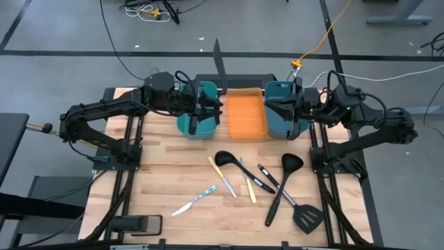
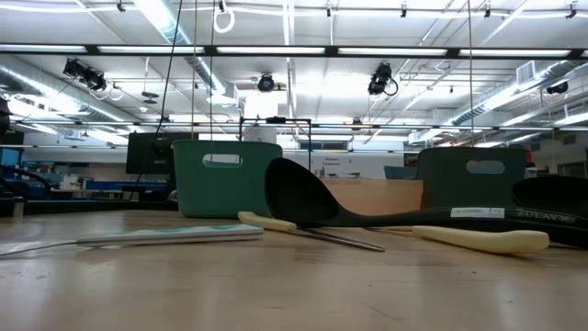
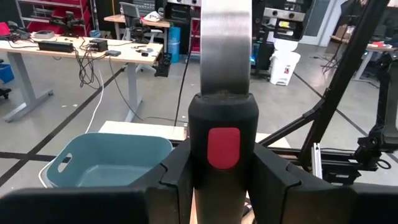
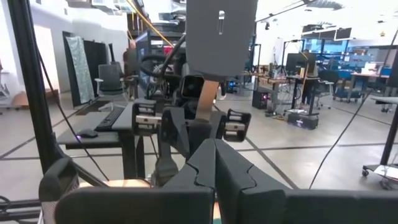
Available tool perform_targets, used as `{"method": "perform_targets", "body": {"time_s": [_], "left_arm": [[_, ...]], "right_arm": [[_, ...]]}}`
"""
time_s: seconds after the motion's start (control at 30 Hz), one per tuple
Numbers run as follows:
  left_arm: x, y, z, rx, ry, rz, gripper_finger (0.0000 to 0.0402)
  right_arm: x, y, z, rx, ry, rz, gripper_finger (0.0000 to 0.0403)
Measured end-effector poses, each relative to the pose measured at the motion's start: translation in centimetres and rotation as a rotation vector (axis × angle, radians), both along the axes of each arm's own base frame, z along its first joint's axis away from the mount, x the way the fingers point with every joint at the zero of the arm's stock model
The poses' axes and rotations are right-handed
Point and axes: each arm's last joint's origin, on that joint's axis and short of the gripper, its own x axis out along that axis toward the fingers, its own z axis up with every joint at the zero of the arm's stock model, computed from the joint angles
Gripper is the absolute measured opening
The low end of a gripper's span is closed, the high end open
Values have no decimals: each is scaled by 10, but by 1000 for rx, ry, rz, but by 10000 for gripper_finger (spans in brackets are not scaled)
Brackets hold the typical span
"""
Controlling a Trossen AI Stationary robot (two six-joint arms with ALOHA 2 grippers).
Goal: Pick & Place Kitchen Items
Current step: Put the left black spatula into the blue bin
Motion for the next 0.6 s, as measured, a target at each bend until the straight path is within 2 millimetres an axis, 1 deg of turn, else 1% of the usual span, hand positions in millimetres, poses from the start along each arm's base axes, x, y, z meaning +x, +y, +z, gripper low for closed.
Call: {"method": "perform_targets", "body": {"time_s": [0.17, 0.33, 0.6], "left_arm": [[0, 0, 0, -1, 0, -7, 119], [0, -1, 0, 0, -1, -29, 119], [0, -1, 0, 2, -2, -46, 119]], "right_arm": [[14, 0, -1, -1, 24, 0, 3], [27, 1, -8, -2, 56, 0, 15], [46, 2, -12, 13, 21, 1, 26]]}}
